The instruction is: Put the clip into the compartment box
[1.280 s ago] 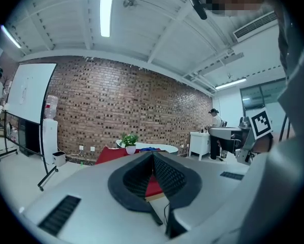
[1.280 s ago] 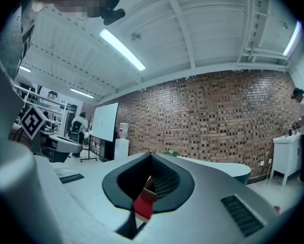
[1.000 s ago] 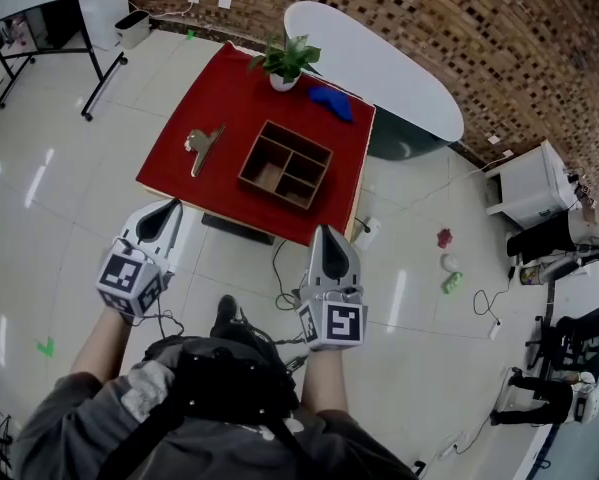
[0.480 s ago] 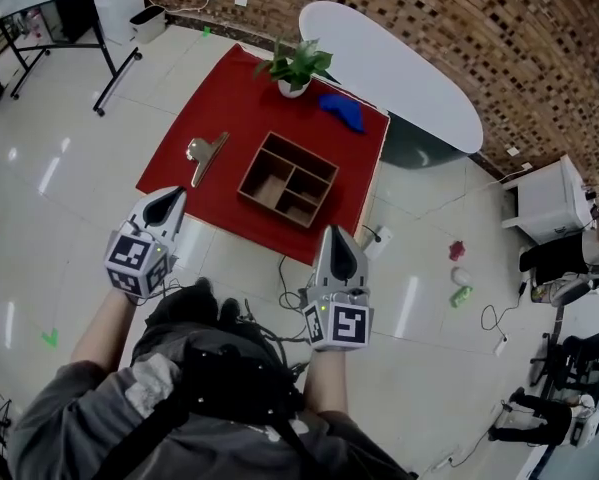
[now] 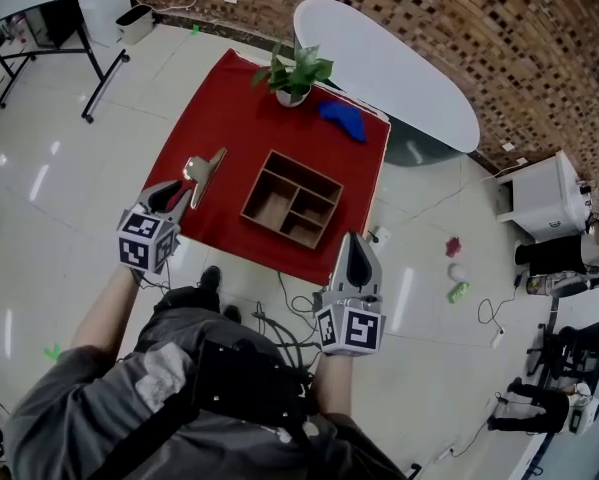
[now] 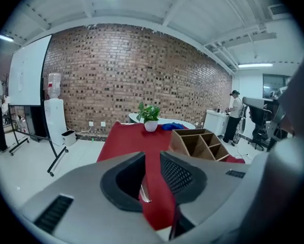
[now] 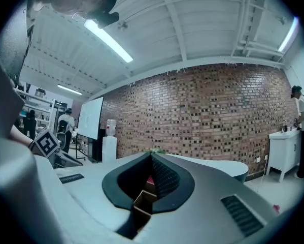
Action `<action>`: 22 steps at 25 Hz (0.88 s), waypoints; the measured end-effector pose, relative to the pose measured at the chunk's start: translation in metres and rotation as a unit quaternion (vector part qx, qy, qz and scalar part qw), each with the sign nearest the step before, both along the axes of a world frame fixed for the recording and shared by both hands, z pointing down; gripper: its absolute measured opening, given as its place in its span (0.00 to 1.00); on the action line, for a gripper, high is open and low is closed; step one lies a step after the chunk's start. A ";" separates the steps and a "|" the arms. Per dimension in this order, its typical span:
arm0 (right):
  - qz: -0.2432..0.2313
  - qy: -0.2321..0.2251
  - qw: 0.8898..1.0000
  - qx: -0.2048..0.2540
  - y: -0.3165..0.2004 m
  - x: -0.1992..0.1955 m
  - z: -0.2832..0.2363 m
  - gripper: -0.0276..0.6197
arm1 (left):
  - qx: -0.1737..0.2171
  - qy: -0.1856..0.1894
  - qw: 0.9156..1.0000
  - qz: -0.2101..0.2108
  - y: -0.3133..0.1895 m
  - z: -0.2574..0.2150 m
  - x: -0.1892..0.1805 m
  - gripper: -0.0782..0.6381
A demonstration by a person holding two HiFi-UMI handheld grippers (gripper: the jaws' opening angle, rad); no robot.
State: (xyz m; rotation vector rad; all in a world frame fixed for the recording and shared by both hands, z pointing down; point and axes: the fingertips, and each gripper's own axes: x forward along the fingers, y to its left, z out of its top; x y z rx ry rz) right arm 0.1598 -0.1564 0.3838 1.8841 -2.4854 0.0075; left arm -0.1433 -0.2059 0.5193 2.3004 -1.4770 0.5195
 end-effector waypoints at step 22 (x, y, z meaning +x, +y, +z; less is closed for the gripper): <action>0.041 0.017 0.999 -0.027 -0.122 -0.038 0.024 0.07 | -0.208 -0.040 0.973 0.097 -0.140 0.128 -0.022 0.37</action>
